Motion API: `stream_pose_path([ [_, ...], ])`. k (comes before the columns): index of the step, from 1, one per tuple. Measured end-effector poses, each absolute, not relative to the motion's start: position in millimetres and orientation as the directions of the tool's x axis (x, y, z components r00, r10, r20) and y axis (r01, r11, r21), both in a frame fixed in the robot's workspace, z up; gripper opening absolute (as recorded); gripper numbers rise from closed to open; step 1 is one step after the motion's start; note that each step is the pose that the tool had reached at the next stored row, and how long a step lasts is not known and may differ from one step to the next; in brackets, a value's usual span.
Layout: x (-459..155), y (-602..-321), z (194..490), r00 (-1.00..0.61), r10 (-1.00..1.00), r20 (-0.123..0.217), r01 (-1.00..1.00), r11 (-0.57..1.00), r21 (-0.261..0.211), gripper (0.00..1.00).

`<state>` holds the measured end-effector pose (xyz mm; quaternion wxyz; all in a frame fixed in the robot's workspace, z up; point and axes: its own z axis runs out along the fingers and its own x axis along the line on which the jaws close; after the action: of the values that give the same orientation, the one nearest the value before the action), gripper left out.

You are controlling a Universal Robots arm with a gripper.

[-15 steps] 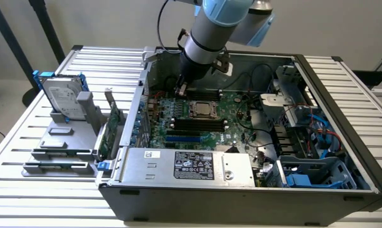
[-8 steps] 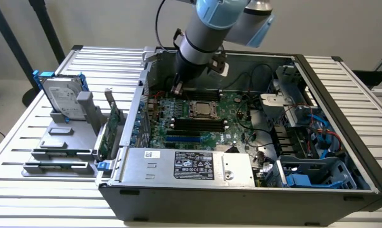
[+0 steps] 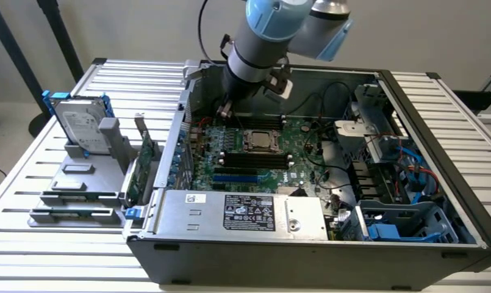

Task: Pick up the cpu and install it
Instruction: 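Install the first cpu locking lever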

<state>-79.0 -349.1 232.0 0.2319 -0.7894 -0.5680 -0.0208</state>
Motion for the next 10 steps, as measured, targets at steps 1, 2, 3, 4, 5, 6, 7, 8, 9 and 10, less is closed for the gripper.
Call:
stream_pose_path([
  [1,-79.1,-349.1,233.1,0.362,0.883,0.298,0.904,-0.255,-0.343,0.11],
  [2,-79.3,-349.0,234.2,0.369,0.88,0.299,0.902,-0.262,-0.343,0.11],
  [3,-79.4,-349.1,235.5,0.377,0.876,0.3,0.9,-0.27,-0.344,0.11],
  [4,-79.5,-349.1,236.7,0.385,0.872,0.301,0.897,-0.278,-0.344,0.11],
  [5,-79.6,-349.1,237.9,0.393,0.869,0.302,0.895,-0.285,-0.344,0.11],
  [6,-79.7,-349.1,239.1,0.401,0.865,0.302,0.892,-0.293,-0.344,0.11],
  [7,-79.7,-349.1,240.1,0.408,0.861,0.302,0.889,-0.301,-0.344,0.11],
  [8,-79.7,-349.1,241.1,0.416,0.858,0.302,0.887,-0.309,-0.344,0.11],
  [9,-79.7,-349.1,241.7,0.422,0.855,0.303,0.885,-0.315,-0.343,0.11],
  [10,-79.7,-349.1,242.1,0.426,0.852,0.303,0.883,-0.32,-0.343,0.11],
])
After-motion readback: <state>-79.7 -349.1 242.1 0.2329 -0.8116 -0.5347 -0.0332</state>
